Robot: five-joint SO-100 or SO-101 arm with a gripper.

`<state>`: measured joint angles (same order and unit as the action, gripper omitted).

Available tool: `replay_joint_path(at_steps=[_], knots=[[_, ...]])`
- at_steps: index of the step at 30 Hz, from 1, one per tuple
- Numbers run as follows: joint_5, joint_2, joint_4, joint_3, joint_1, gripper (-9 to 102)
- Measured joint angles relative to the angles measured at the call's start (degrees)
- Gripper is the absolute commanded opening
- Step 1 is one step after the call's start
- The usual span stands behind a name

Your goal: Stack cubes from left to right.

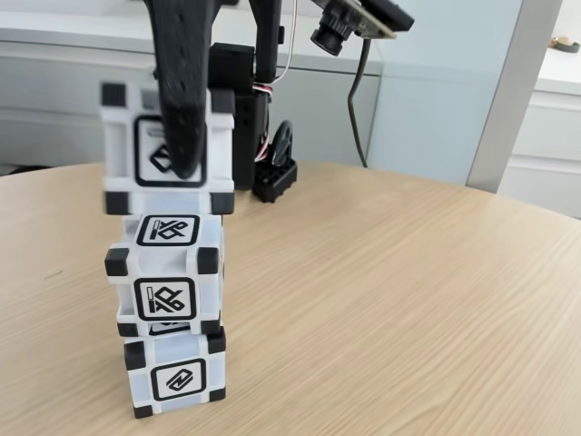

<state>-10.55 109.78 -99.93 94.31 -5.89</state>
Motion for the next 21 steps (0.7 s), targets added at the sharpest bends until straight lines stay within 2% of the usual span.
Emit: replay_joint_path(at_steps=[14, 21], knots=[[0.3, -4.1, -0.8, -0.6, -0.1, 0], [-1.1, -4.8, -1.1, -1.1, -0.2, 15]])
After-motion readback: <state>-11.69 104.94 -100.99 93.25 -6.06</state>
